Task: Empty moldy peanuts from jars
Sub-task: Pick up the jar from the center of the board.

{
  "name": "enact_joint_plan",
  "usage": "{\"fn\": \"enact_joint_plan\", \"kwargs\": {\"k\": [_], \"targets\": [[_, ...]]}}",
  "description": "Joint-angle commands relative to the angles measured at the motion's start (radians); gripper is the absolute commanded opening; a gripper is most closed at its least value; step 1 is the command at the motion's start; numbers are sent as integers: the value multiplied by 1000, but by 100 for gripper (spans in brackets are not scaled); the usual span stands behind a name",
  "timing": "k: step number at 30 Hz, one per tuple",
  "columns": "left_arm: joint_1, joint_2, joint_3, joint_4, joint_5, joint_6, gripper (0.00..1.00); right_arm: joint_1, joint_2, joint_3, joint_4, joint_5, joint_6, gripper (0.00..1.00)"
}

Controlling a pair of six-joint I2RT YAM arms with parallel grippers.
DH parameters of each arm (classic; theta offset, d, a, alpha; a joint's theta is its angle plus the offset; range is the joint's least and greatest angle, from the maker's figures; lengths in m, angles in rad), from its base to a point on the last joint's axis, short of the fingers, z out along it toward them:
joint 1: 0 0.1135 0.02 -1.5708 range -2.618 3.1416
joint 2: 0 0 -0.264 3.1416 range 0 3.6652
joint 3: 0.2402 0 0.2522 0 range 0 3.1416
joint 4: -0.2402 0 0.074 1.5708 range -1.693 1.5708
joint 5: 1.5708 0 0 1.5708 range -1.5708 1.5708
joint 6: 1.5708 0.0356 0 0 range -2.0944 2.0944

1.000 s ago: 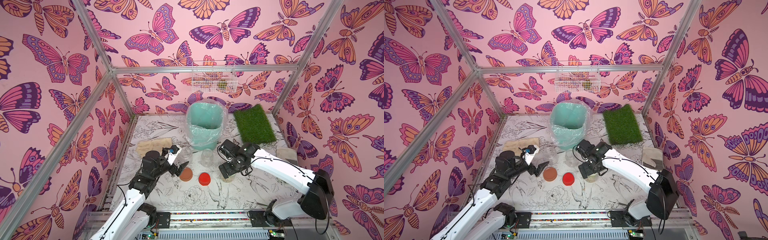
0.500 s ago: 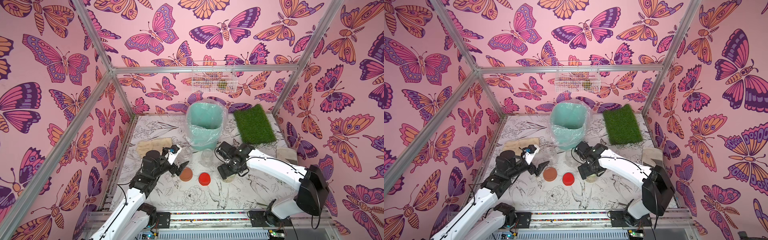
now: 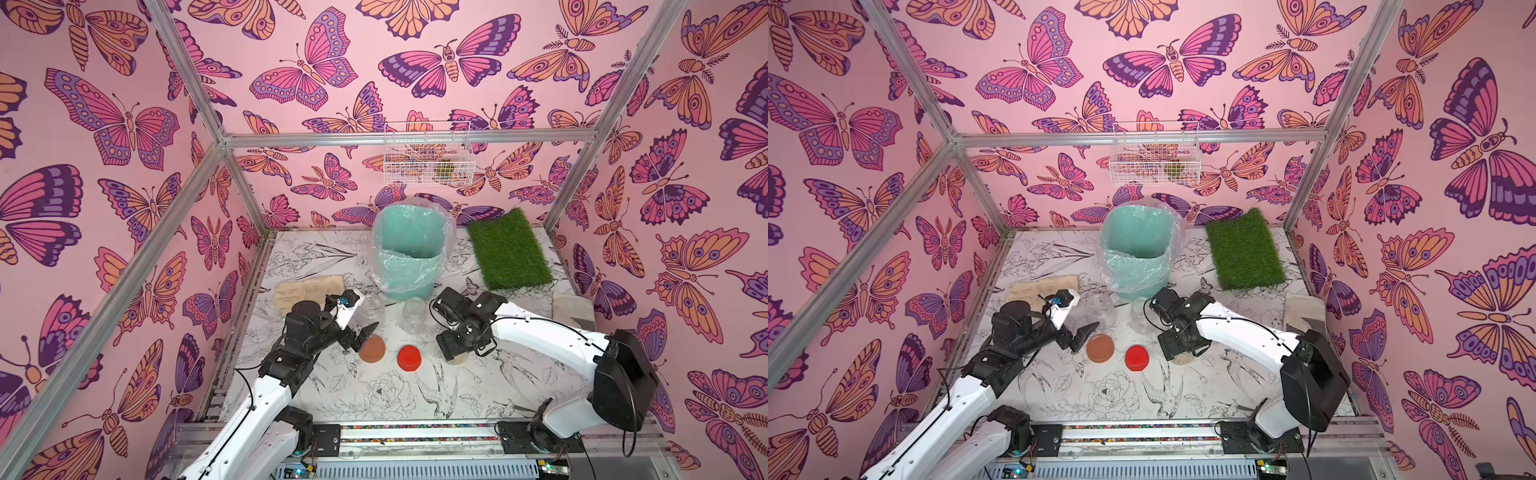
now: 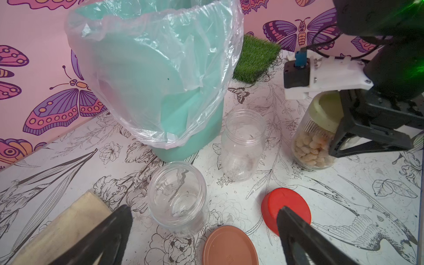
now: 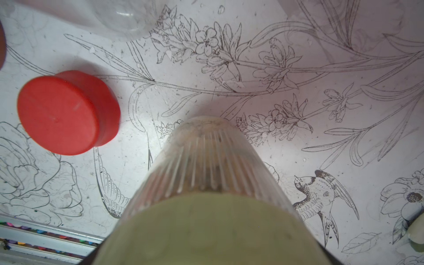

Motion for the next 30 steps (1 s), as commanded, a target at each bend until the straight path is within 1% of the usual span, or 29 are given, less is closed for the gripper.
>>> {"fn": "enact_joint_plan", "kwargs": {"k": [1,3,6,13,17,20,27,28,30], "targets": [[-5,6,-6,8,-6,-7,100,-4,-2,-16,17,14,17,89],[-5,7,-6,8,-6,-7,100,-6,-5,-19,28,20,20,92],[-5,7,-6,9,-8,-6,100,-8,-5,-19,42,28,25,95],[-7,6,-7,8,-12,-4,100,-26,-1,-13,58,22,28,96],[-7,6,-7,7,-13,-6,100,-27,10,-15,58,11,24,93],[-8,7,-8,7,-12,-6,100,-27,15,-21,62,2,22,89],[-8,9,-3,7,-14,-6,100,-27,11,-14,47,-8,13,73],[-8,10,-2,7,-14,-7,100,-27,6,-14,46,-8,13,70],[-10,10,0,7,-12,-7,100,-28,-12,-13,50,-11,11,60]]}}
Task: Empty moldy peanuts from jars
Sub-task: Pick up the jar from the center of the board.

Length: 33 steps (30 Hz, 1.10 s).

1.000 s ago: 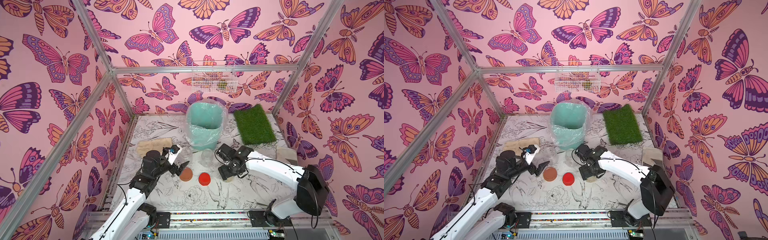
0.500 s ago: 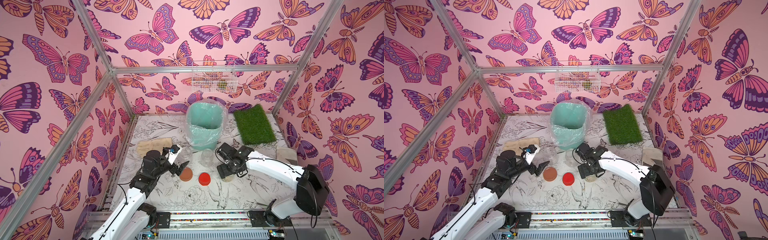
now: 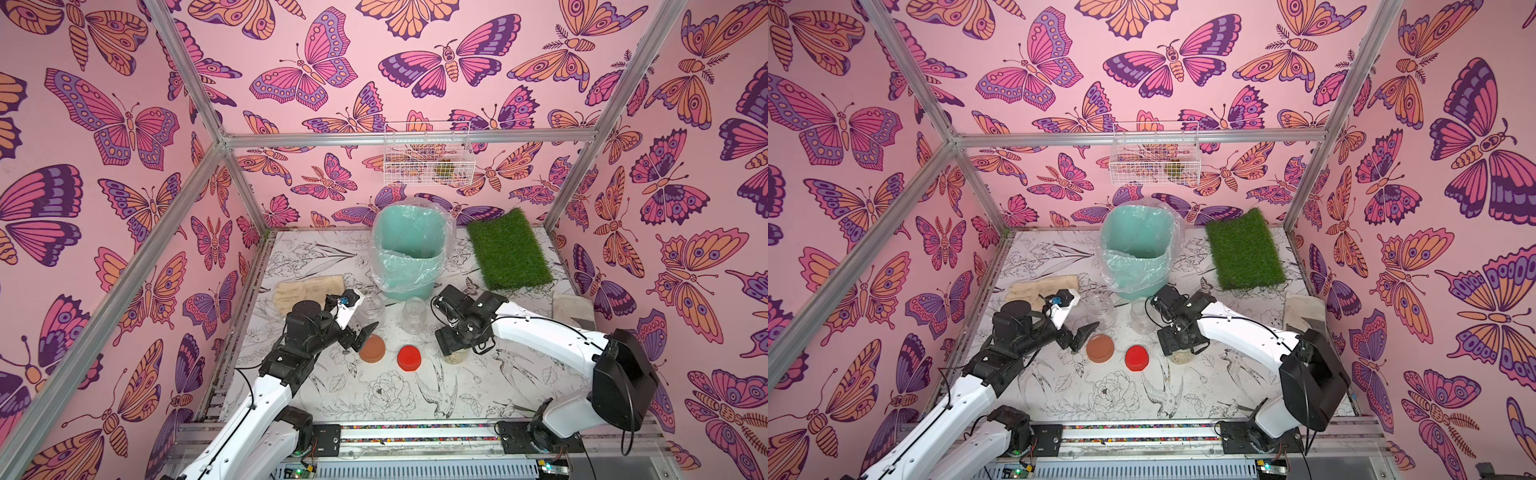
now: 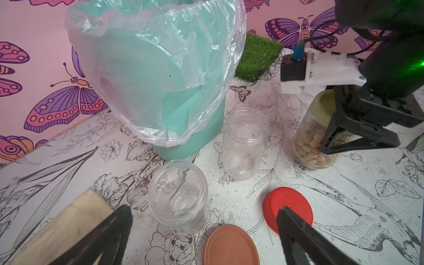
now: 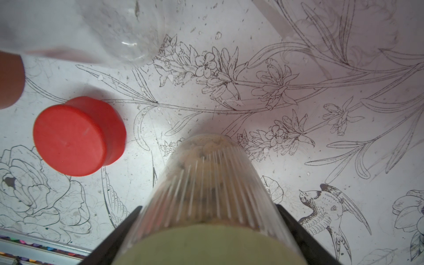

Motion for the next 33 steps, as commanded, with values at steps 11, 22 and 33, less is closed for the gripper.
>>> {"fn": "enact_joint_plan", "kwargs": {"k": [11,22,33], "targets": [[-60,0,82,-91,29,30,100,-46,-200,61,50,-169,-56,0],[-124,11,149,-92,100,24,100,-163,-360,85,164,-372,-12,0],[-238,74,174,-73,76,71,100,-190,-322,125,331,-655,59,0]]}}
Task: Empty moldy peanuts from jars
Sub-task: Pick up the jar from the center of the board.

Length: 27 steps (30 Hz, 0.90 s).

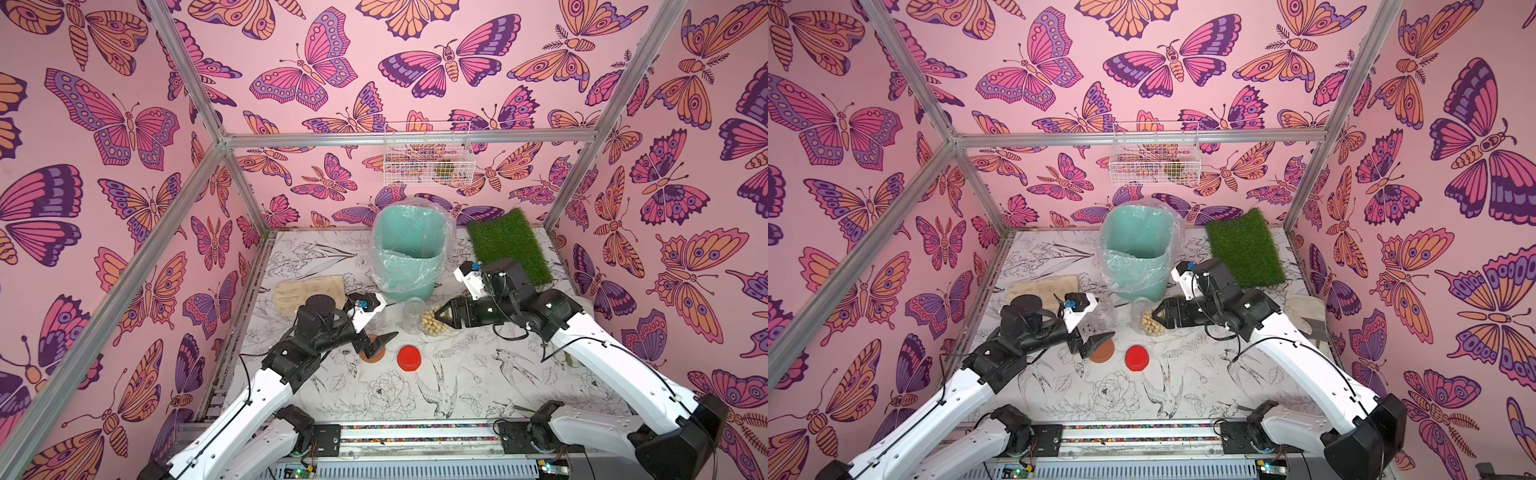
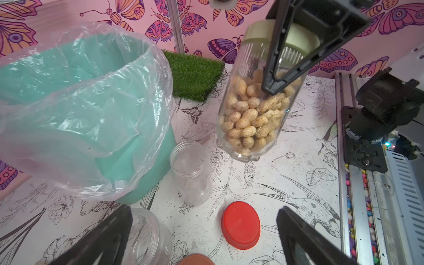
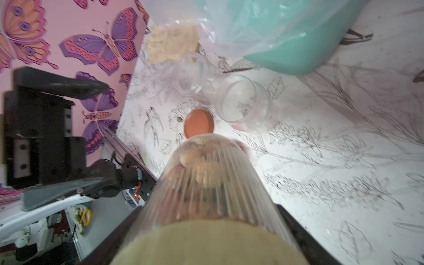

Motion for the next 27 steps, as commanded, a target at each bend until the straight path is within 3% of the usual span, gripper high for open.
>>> {"fn": "enact_joint_plan", "kwargs": {"k": [1,5,15,27], "targets": [[-40,21,22,25,-7,37,100,-2,16,74,140,-136,32,0],[-92,46,11,101,-68,61,100,-2,47,75,192,-184,55,0],[-119,118,-14,278,-79,-5,100,-2,68,40,320,-278,123,0],[-126,175,8,320,-75,-22,100,4,97,22,322,-316,115,0]]}}
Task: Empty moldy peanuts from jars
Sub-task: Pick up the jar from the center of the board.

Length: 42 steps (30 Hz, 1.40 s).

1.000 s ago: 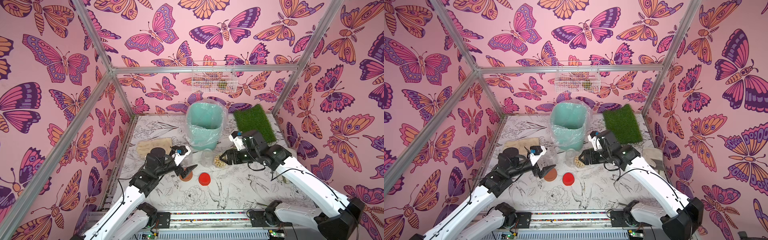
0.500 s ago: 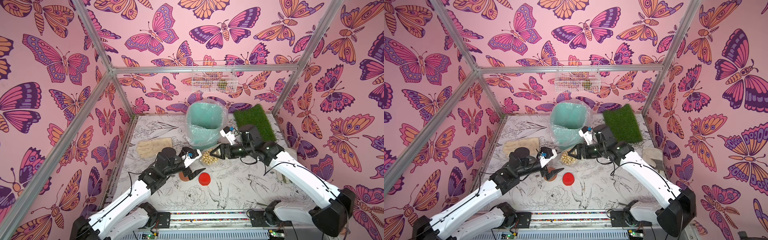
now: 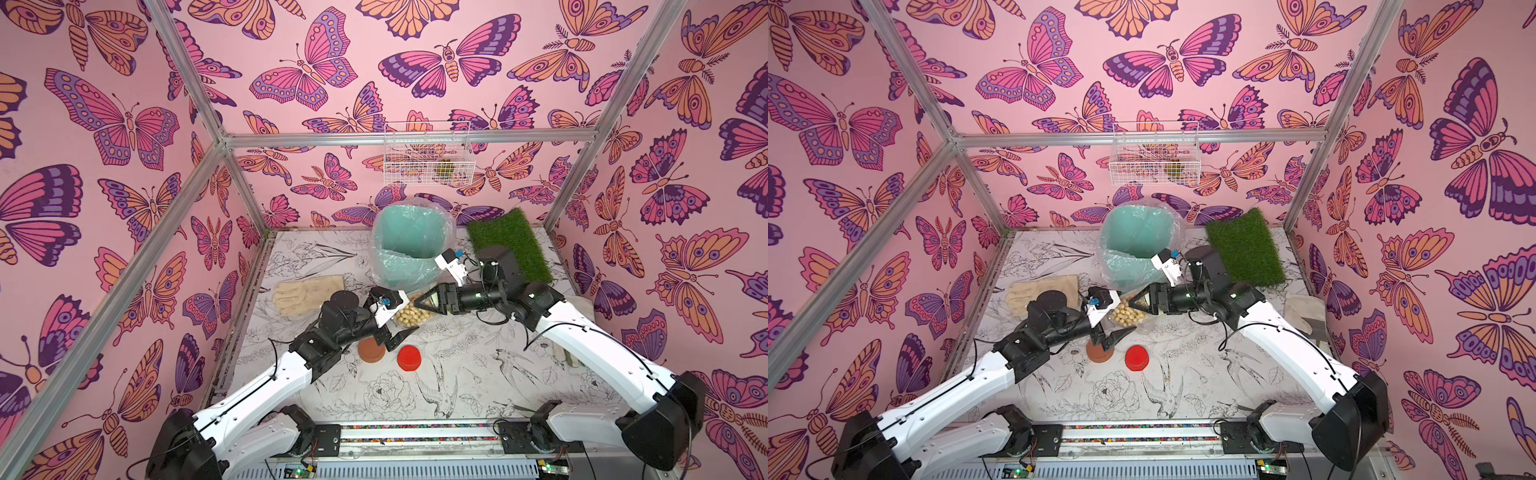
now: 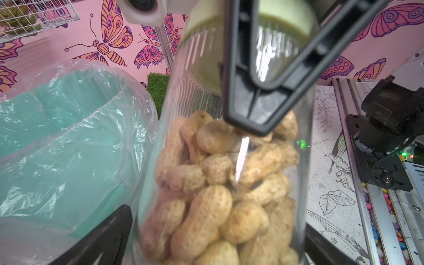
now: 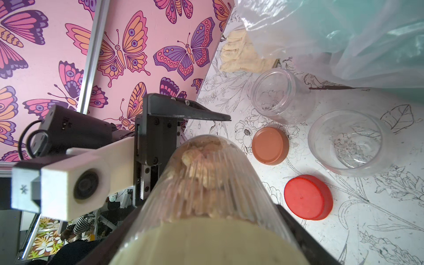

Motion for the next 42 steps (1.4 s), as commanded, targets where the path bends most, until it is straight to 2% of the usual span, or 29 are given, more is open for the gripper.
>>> {"fn": "enact_joint_plan", "kwargs": {"k": [1,22,27,42], "targets": [[-5,0,10,42,1,-15,100,4,-1,8,53,-41,-15,0],[-9,58,24,86,8,-51,99,49,40,12,69,-49,-23,0],[-10,72,19,126,0,-71,99,58,55,24,15,-23,-51,0],[-9,84,8,163,-11,-103,97,82,81,44,10,-20,-60,0]]}}
